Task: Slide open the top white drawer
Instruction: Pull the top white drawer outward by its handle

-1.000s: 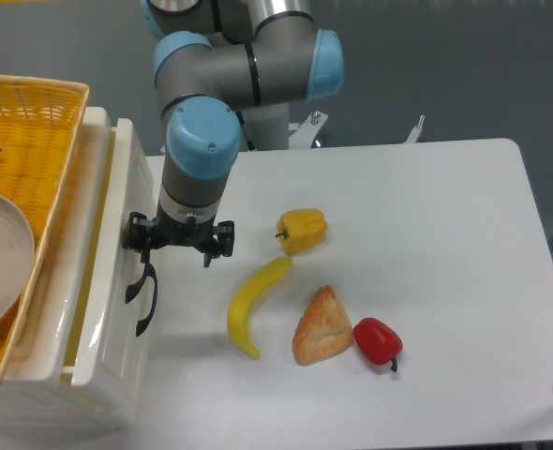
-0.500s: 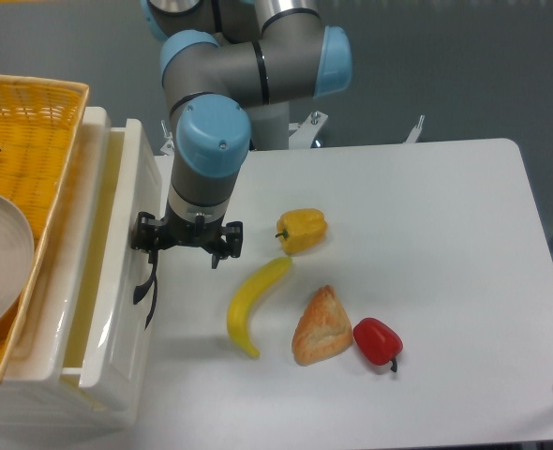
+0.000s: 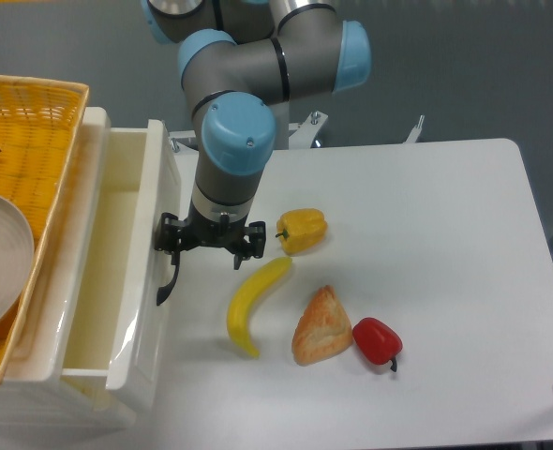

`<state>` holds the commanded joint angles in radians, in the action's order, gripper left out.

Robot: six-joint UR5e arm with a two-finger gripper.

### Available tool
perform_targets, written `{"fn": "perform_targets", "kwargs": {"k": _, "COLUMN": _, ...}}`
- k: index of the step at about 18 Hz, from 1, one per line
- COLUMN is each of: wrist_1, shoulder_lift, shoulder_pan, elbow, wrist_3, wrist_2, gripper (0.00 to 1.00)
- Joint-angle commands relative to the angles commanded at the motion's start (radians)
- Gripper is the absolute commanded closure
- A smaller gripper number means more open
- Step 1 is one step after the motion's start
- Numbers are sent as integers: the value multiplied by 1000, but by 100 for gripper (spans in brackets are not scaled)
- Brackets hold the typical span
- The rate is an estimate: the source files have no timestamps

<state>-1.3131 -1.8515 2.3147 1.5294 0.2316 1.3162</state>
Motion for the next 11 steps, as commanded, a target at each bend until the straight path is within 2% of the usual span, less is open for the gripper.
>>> {"fn": "perform_targets", "kwargs": {"k": 11, "wrist_1": -2, "shoulder_lift": -2, "shoulder_pan": 25, "elbow": 0, "wrist_3": 0, "wrist_2": -2, "gripper": 0}}
